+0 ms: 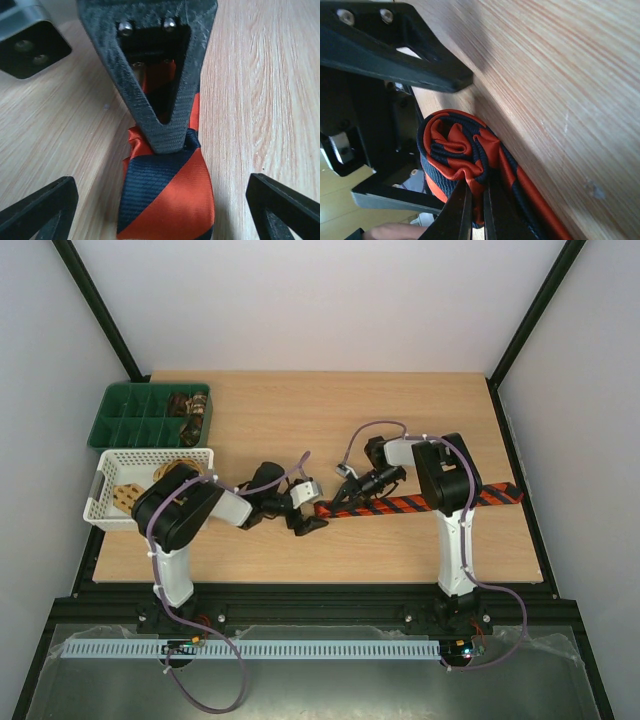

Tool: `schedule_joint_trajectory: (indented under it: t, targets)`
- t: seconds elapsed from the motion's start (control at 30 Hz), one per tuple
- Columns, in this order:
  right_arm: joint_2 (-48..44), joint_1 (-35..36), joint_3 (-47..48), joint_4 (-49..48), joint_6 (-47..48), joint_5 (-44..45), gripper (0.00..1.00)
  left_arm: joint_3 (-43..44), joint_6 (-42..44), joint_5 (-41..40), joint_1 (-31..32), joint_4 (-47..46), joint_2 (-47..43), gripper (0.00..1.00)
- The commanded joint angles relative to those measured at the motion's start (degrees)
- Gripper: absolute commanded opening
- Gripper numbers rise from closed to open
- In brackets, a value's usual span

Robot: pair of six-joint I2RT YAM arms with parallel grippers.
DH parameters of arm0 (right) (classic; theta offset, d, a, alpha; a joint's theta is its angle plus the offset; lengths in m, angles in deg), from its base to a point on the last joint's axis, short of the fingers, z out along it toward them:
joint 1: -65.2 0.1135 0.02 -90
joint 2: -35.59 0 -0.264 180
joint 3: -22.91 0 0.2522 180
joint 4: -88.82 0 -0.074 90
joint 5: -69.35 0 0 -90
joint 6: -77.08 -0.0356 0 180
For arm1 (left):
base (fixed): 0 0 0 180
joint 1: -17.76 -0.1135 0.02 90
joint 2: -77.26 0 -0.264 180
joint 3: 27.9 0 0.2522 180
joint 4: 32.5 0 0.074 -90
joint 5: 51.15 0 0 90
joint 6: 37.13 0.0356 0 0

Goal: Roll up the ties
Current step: Roll the tie at the center of the board.

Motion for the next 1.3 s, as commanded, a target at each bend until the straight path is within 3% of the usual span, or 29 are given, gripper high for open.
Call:
schedule_joint_trajectory:
  t: [0.0,0.13,0.33,0.5,0.67,0.83,1.0,1.07,1.17,1.27]
  targets:
    - [5.3,0.9,-2.4,0.9,-0.2,15.3,0.01,0.0,4.4,-0.2,1.9,-6.5,3.1,0.92]
    - [5.2,1.0,-2.4,0.8,-0.5,15.2,0.01,1.2,6.6,-1.5,2.8,-6.2,5.6,0.75]
    - [4.0,0.9,-1.3,1.3,-0.7,15.9,0.06,2.9,12.9,-4.2,3.4,1.0,5.5,0.31]
    - [-1.1,0.5,-0.3,2.9,-0.6,16.4,0.25,2.5,14.9,-6.6,3.2,9.6,3.5,0.23]
    - [-5.6,0.7,-0.3,4.4,-1.8,13.7,0.29,2.4,14.0,-8.7,3.2,12.9,2.9,0.22]
    - [-4.8,0.9,-0.4,5.2,-1.1,11.8,0.03,3.0,12.8,-9.3,3.2,13.5,3.1,0.25]
    - [-3.6,1.0,-0.3,3.4,-1.8,12.0,0.01,3.0,11.7,-7.8,2.8,13.1,2.8,0.47]
    - [-2.9,0.9,-0.5,2.3,-2.5,13.3,0.01,2.2,9.8,-5.4,2.1,11.5,1.8,0.61]
    - [-1.4,1.0,-0.5,1.2,-2.8,16.7,0.01,-0.6,5.4,-2.7,0.7,4.5,-0.2,0.68]
    - [0.2,1.0,-1.1,0.3,-2.8,19.9,0.01,-0.9,5.0,-1.0,0.1,2.4,0.9,0.70]
